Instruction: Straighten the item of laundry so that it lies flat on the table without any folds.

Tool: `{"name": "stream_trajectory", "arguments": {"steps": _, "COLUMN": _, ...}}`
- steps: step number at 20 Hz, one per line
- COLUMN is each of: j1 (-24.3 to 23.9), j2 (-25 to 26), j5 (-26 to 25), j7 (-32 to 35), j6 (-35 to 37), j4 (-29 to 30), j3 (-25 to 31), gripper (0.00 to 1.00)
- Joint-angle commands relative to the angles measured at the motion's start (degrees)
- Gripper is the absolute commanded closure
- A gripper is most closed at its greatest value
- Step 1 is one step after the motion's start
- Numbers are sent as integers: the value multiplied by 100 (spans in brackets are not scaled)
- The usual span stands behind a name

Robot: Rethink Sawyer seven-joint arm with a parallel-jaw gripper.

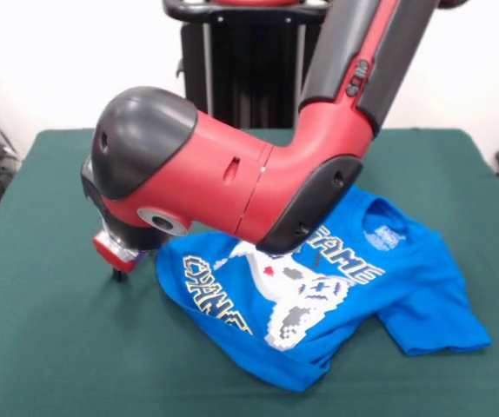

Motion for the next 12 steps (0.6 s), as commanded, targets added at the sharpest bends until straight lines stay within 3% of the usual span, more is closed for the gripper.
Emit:
{"name": "stream_trajectory", "arguments": {"steps": 1, "j1": 56, "j2": 230, "j5": 195, "j7": -617, "j6": 53, "j4": -101, "j3": 445, "gripper": 0}}
{"name": "stream_trajectory", "arguments": {"steps": 5, "j1": 69, "j2": 136, "j5": 310, "j7": -703, "j6": 125, "j4": -42, "j3": 558, "gripper": 0}}
{"name": "stream_trajectory", "arguments": {"steps": 12, "j1": 253, "j2": -764, "j5": 621, "j7": -1146, "j6": -441, "j4": 364, "j3": 805, "gripper": 0}}
